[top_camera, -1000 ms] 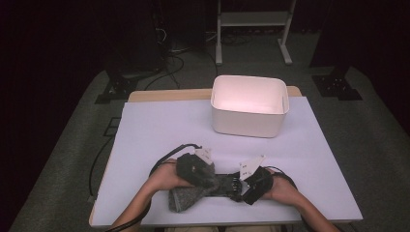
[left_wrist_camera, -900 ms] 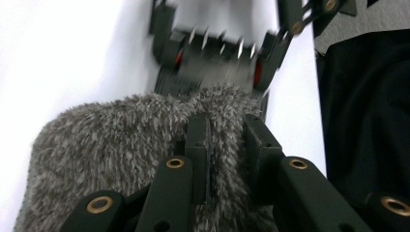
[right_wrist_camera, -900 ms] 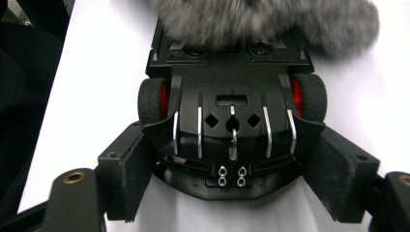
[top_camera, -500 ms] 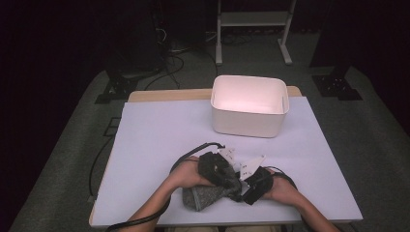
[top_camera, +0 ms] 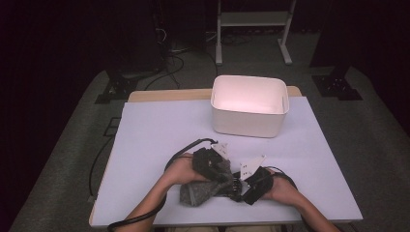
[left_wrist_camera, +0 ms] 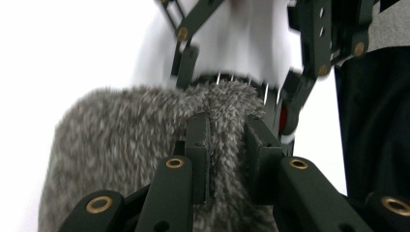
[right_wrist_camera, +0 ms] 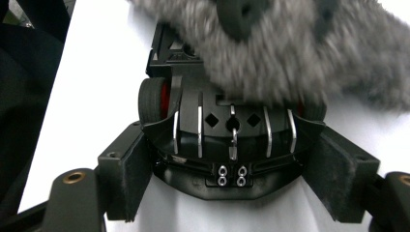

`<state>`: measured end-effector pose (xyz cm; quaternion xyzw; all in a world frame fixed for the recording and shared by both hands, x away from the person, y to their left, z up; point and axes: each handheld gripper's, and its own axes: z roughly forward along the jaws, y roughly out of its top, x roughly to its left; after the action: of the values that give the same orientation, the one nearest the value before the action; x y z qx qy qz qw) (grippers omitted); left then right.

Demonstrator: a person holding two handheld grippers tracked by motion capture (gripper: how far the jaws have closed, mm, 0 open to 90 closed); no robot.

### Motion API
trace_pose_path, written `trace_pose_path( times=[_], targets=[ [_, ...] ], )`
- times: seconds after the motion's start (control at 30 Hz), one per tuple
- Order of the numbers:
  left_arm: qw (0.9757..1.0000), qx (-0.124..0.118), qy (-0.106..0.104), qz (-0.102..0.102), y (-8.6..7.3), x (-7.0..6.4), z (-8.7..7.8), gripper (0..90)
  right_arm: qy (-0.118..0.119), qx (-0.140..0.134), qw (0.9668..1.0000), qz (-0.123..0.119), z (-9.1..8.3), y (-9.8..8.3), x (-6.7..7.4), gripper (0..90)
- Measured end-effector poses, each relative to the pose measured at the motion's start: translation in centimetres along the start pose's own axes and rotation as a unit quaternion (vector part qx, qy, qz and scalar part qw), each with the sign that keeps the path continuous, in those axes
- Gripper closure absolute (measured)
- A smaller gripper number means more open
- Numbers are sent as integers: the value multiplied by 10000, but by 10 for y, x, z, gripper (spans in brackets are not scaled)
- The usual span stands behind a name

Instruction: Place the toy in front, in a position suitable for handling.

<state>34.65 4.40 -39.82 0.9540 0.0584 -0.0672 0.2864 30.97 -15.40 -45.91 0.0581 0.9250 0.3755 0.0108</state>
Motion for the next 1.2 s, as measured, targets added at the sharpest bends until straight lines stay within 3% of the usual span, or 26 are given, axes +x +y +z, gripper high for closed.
trace_pose_path(
  times=[0.17,0.33,0.4,0.53,0.67,0.9,1.2],
  targets=[
    [9996,6,100,-273,-26,5,-14,741,21,-16,10000,29,0,0,-2,229],
    [9989,-165,-91,-426,-46,4,-19,736,146,-53,9994,313,-2,0,-5,220],
    [9989,-186,-122,-402,-47,2,-18,734,291,-13,9982,527,-4,2,-9,207],
    [9993,-133,-142,-333,-44,-2,-17,734,302,63,9955,893,-11,-1,-14,182],
    [9995,-102,-118,-273,-40,-4,-15,735,338,-115,9935,1085,-23,-1,-15,178],
    [9998,-44,-111,-154,-35,-7,-13,735,412,-136,9934,1059,-24,19,-23,177],
    [9999,-17,-98,-86,-32,-10,-12,729,754,-35,9895,1231,-7,32,-43,196]
  ],
)
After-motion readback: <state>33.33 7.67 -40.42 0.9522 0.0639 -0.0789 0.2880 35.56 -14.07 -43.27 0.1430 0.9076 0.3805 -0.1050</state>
